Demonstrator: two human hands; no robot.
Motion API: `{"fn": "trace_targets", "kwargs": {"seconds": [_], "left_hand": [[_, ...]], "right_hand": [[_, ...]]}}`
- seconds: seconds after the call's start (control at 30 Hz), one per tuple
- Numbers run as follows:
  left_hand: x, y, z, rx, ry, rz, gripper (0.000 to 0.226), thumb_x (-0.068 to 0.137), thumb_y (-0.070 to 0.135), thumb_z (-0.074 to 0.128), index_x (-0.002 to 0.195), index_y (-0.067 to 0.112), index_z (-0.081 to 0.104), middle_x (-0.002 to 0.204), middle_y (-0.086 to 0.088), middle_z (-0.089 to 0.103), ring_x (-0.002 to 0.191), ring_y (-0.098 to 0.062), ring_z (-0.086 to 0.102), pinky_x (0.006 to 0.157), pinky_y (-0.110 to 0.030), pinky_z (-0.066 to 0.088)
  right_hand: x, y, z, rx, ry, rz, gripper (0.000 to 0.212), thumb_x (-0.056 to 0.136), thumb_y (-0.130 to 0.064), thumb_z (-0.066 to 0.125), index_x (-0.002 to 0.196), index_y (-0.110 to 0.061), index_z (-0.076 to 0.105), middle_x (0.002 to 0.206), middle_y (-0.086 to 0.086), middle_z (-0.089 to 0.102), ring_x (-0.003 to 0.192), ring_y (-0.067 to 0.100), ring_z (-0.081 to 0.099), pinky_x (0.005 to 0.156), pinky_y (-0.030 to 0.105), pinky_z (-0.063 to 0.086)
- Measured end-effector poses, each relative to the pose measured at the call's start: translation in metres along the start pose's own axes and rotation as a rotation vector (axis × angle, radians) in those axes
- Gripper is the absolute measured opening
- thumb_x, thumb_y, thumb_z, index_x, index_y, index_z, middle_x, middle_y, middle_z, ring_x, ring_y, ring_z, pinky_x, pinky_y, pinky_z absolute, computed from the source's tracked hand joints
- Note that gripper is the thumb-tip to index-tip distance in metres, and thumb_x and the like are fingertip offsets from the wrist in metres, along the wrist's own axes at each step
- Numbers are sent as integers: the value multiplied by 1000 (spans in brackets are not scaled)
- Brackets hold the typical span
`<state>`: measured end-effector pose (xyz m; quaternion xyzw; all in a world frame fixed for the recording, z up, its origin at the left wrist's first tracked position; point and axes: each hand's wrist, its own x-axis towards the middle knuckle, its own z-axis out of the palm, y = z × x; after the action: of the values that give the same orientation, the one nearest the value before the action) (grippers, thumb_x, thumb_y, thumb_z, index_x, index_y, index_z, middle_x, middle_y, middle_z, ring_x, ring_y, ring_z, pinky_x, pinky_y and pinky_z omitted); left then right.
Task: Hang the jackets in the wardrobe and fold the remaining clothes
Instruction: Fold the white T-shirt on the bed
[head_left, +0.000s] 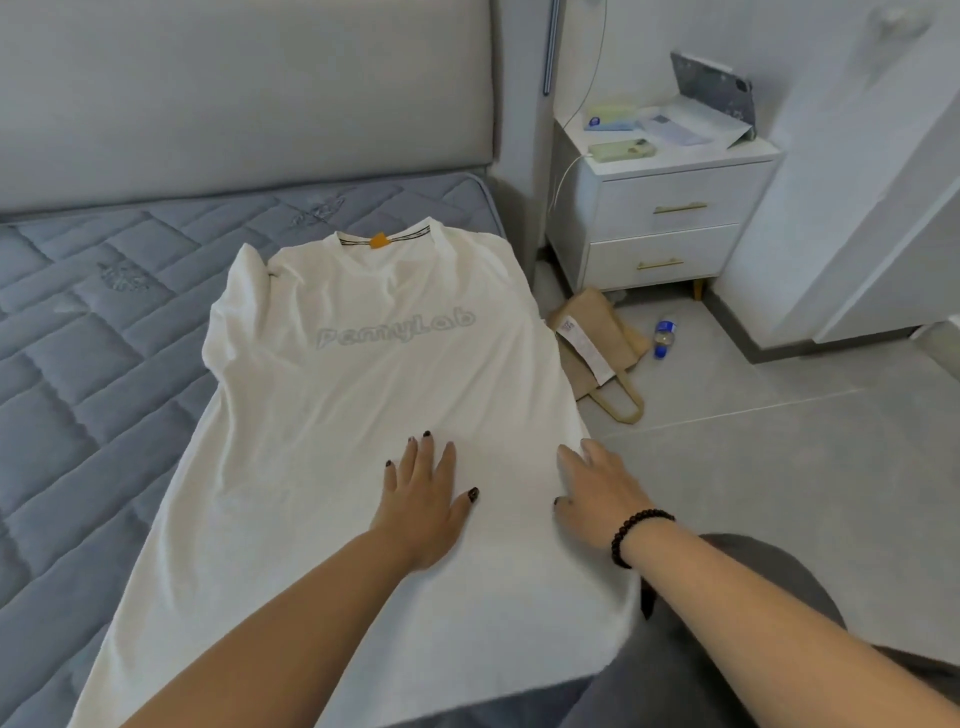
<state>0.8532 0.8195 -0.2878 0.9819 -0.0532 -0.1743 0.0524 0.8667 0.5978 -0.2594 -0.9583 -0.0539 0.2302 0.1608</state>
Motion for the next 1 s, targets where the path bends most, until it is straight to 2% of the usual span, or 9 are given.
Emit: {"fn": "trace_targets", "kwargs": {"seconds": [0.17, 0.27, 0.33, 0.4, 0.53, 0.6, 0.73, 0.87, 1.0], "left_hand": [[80, 10, -1, 4, 93, -67, 70, 98, 57, 10, 153, 22, -15, 159, -8, -25, 146, -27, -23, 119, -53, -7], [133, 9, -9, 12, 145, -84, 69, 93, 60, 3, 152, 29, -17, 159, -4, -24, 146, -24, -23, 118, -53, -9], [167, 7, -19, 6, 182, -85, 69, 91, 62, 1, 152, 33, -14, 160, -1, -21, 147, -21, -22, 117, -53, -10], [198, 4, -28, 5, 217, -81, 69, 89, 64, 1, 152, 37, -13, 161, 1, -19, 147, -19, -21, 117, -52, -11], [230, 3, -37, 124, 277, 33, 69, 89, 63, 0, 151, 38, -17, 161, -1, -20, 145, -21, -26, 119, -53, -7], [239, 1, -37, 137, 284, 101, 69, 90, 60, 5, 152, 36, -12, 162, -1, -16, 146, -22, -24, 118, -55, -5], [245, -4, -35, 135, 293, 136, 68, 91, 59, 12, 153, 37, -9, 163, 3, -12, 147, -20, -21, 118, -57, -3], [243, -4, -35, 104, 303, 139, 68, 91, 59, 13, 153, 39, -8, 163, 5, -12, 147, -17, -21, 119, -55, -2], [242, -2, -36, 26, 348, 142, 68, 91, 59, 17, 154, 39, 3, 163, 8, -5, 148, -13, -16, 120, -53, -1]], "right_hand": [[64, 14, 11, 548, 89, 121, 62, 99, -37, 41, 152, -20, 15, 154, 5, 19, 139, 23, 25, 114, 38, 27], [116, 12, 3, 988, 129, 211, 42, 97, -41, 44, 133, -18, 44, 130, 1, 52, 112, 16, 53, 91, 34, 48], [156, 12, -8, 1166, 88, 285, 29, 96, -43, 45, 103, -17, 56, 101, -2, 62, 87, 13, 59, 69, 27, 46], [195, 18, -17, 1289, 26, 373, 36, 94, -43, 48, 81, -10, 51, 82, 3, 58, 73, 20, 54, 66, 27, 40], [256, 32, -32, 1697, -92, 459, 33, 89, -43, 58, 90, -11, 68, 90, 2, 71, 81, 23, 66, 71, 27, 51], [282, 35, -36, 1907, -126, 434, 30, 92, -42, 56, 98, -16, 70, 84, 4, 74, 73, 21, 70, 58, 23, 54], [316, 34, -32, 2078, -157, 329, 27, 94, -32, 54, 96, -11, 71, 74, 6, 74, 61, 19, 71, 48, 23, 53], [328, 38, -29, 2046, -171, 360, 26, 97, -21, 53, 116, -7, 64, 88, 8, 71, 75, 21, 68, 62, 29, 56], [340, 48, -46, 2061, 213, 463, 14, 98, -10, 47, 86, -14, 54, 80, 5, 54, 71, 15, 53, 84, 32, 50]]}}
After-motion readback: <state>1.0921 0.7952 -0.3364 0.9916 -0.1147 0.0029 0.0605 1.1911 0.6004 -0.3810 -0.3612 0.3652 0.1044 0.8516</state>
